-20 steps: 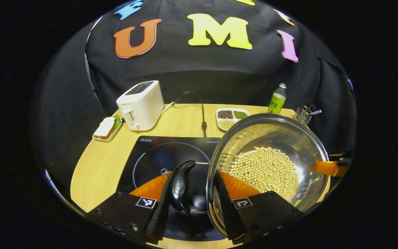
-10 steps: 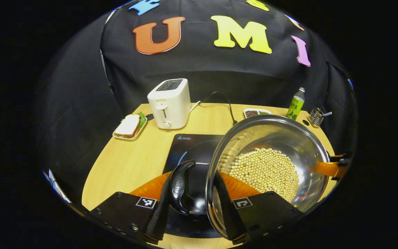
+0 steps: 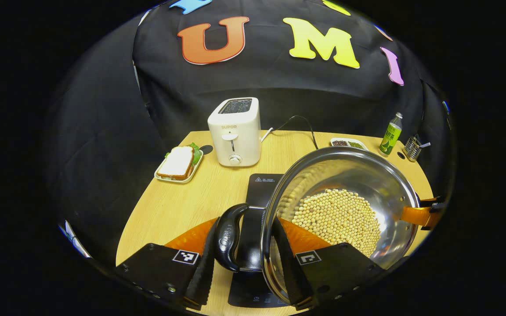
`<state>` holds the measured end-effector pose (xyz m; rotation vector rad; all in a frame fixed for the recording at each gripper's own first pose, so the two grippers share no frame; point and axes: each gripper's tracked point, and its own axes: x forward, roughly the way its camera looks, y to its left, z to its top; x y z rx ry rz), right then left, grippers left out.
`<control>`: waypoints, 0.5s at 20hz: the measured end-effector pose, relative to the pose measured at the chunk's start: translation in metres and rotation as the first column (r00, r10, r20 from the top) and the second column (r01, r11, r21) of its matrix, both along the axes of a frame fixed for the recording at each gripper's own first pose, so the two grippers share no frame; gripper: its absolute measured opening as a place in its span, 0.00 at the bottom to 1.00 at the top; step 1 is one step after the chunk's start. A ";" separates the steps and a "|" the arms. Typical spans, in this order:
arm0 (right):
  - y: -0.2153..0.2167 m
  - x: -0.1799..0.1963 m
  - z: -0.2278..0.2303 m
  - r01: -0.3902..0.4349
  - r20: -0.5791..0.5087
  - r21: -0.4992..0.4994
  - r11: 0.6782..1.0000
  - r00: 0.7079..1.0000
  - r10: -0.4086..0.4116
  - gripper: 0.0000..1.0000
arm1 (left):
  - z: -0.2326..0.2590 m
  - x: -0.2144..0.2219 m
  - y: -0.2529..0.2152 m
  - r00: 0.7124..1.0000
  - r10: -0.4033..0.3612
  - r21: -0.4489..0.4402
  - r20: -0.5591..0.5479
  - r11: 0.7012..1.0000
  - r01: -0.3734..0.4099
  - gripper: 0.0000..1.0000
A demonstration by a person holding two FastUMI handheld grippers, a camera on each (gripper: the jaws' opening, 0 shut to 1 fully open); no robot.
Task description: First push the handle of the pot to place it horizontally, then grasp the pot with both hands and set it on the induction cooktop.
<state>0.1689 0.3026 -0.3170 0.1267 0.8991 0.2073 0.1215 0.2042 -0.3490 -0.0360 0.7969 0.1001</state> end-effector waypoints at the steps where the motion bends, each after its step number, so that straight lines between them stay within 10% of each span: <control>1: 0.003 0.003 -0.001 0.000 -0.002 -0.002 1.000 1.000 0.000 0.54 | -0.003 0.001 0.002 1.000 0.001 -0.001 -0.003 1.000 -0.001 0.65; 10: 0.016 0.013 -0.017 0.011 -0.032 -0.026 1.000 0.999 -0.012 0.54 | -0.029 0.014 0.011 1.000 -0.004 -0.020 -0.021 1.000 0.004 0.65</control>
